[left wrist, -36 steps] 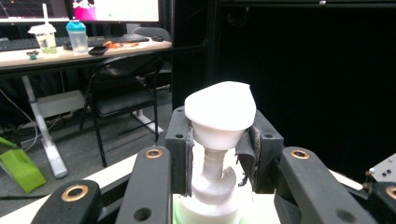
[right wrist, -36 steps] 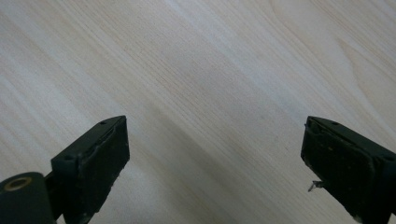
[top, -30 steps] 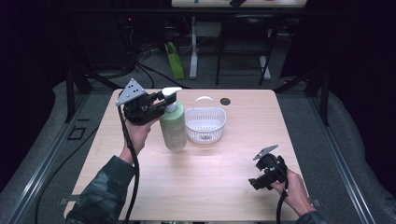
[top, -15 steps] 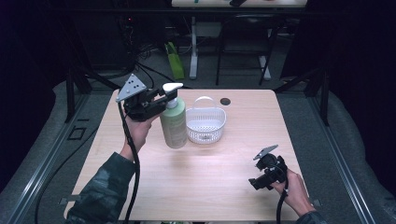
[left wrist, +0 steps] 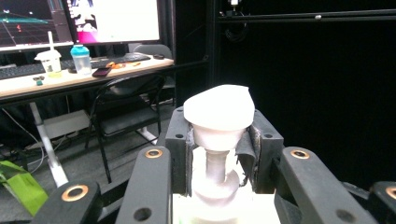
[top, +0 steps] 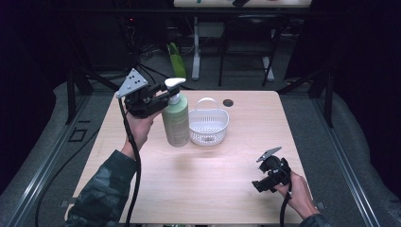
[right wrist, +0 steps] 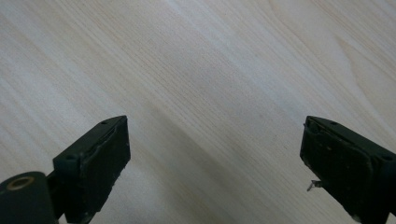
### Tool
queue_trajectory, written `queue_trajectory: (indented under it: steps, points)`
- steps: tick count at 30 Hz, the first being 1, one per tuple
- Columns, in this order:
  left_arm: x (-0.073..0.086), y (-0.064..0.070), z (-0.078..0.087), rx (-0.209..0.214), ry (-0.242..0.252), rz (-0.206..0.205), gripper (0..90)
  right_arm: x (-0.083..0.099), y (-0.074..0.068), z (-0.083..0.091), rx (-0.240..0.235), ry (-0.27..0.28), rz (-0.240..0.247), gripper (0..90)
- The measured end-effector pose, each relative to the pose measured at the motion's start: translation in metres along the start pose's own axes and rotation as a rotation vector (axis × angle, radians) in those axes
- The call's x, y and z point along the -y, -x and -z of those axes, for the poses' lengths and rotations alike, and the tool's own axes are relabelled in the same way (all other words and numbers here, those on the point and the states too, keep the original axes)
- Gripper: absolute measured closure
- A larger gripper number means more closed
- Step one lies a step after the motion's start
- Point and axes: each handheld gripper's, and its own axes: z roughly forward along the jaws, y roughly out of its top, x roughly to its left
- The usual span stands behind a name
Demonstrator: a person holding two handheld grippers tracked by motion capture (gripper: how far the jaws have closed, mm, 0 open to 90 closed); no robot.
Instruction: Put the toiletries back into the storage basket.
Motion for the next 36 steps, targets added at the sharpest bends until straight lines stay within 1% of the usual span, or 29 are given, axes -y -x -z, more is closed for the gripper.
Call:
queue_trajectory:
  steps: [12,14,23,26,30,36]
  points:
    - [-0.011,0.000,-0.002,-0.004,0.012,-0.014,67.0,0.000,-0.001,0.000,-0.002,0.000,-0.004,7.9]
    - [-0.015,0.000,-0.003,-0.004,0.014,-0.022,67.0,0.000,0.000,0.000,-0.003,0.000,-0.001,7.9]
    - [-0.024,-0.001,-0.006,-0.007,0.021,-0.038,67.1,0.000,0.000,0.000,-0.002,-0.001,0.001,8.1]
    - [-0.029,-0.001,-0.008,-0.004,0.023,-0.039,67.0,0.000,0.000,-0.001,0.001,-0.003,0.006,8.3]
    - [-0.037,0.001,-0.012,0.003,0.033,-0.052,67.1,0.000,-0.001,-0.001,-0.003,-0.005,0.001,8.4]
    - [-0.045,0.001,-0.017,0.014,0.043,-0.051,67.0,0.000,-0.001,-0.001,-0.003,-0.006,0.000,8.6]
